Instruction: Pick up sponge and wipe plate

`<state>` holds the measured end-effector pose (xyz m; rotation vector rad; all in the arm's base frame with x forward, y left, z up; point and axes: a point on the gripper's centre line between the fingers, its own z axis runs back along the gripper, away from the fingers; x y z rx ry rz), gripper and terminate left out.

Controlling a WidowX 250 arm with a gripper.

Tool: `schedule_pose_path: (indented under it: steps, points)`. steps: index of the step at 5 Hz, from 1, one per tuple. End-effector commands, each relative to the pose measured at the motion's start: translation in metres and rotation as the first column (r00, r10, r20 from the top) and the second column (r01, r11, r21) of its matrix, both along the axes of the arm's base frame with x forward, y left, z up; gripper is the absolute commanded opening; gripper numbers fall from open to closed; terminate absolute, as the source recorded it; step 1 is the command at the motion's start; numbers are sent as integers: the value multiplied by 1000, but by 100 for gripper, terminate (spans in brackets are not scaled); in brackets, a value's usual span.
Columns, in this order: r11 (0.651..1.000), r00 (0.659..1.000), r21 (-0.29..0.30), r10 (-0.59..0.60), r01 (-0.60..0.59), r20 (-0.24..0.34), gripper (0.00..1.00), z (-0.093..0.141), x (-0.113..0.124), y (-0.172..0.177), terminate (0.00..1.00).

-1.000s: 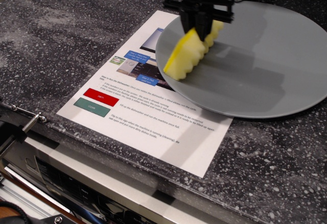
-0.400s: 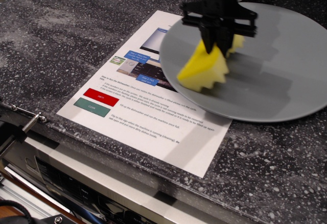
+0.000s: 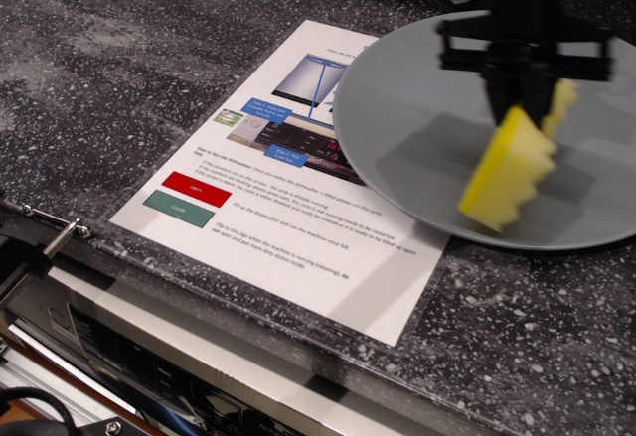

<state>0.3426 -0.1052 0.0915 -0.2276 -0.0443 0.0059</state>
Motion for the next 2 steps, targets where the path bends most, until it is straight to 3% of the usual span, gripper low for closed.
schedule_pose_path:
  steps: [1,2]
  points:
    - [1000,995,-6,28,-28,94,0,22,8,-6,0]
    - [995,987,23,91,-95,132,0,13,25,27,100]
